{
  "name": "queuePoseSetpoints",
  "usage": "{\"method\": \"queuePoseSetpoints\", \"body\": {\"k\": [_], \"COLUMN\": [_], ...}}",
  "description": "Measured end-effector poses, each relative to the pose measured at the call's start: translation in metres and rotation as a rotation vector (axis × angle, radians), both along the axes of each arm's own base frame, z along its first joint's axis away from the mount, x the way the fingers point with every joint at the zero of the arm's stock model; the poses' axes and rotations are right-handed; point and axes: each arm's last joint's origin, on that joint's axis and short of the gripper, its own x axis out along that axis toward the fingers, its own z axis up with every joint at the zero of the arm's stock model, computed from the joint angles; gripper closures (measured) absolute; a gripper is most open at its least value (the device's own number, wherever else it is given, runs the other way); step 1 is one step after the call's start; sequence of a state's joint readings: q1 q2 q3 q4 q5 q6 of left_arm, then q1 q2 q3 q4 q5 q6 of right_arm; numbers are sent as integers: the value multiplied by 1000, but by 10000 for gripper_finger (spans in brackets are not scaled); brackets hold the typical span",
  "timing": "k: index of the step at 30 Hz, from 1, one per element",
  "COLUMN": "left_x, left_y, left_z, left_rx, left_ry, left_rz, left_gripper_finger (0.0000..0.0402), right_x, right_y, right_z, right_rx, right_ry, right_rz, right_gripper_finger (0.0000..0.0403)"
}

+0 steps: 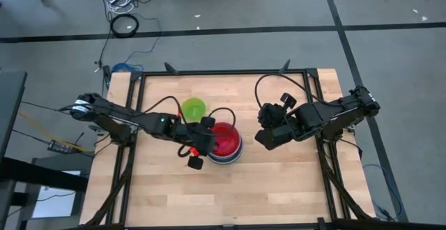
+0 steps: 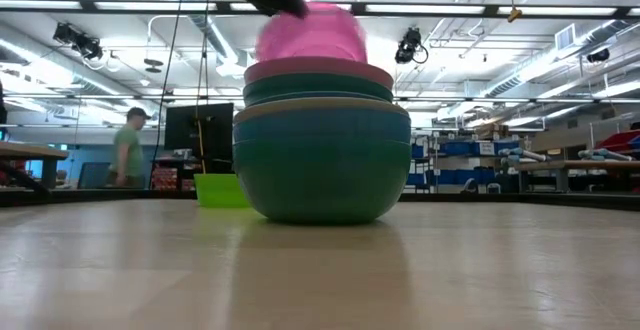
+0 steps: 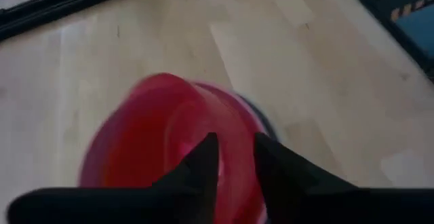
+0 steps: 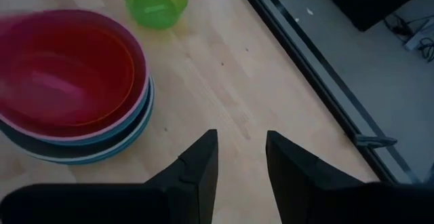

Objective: Nest bowls inside each other
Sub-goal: Stack the red bowl on top of the orange bowl

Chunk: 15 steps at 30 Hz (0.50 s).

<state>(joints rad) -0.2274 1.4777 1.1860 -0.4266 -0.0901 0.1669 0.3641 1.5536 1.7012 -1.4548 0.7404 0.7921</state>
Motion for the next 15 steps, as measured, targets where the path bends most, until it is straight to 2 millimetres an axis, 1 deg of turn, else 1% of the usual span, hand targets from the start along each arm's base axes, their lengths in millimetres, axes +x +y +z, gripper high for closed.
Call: {"method": "queuePoseSetpoints", "body": {"k": [3, 6, 7, 9, 12, 14, 15], "left_x": [-2, -2, -4, -11, -22, -25, -22], "left_y": [0, 0, 0, 2, 6, 8, 8], "left_z": [3, 11, 14, 16, 25, 29, 30], "left_rx": [-15, -22, -15, 28, 87, 91, 75], "left_ry": [34, 46, 66, 158, 273, 294, 270], "left_rz": [8, 19, 18, 10, 53, 62, 53], "left_gripper_finger": [279, 268, 267, 265, 265, 264, 264], "right_x": [0, 0, 0, 0, 0, 0, 1], "right_y": [0, 0, 0, 0, 0, 0, 0], "right_z": [0, 0, 0, 0, 0, 0, -1], "right_rx": [2, 2, 3, 3, 3, 3, 3], "right_ry": [1, 1, 0, 0, 0, -1, -2], "right_rz": [1, 0, 0, 0, 0, 0, 0], "right_gripper_finger": [291, 291, 291, 291, 291, 291, 291]}}
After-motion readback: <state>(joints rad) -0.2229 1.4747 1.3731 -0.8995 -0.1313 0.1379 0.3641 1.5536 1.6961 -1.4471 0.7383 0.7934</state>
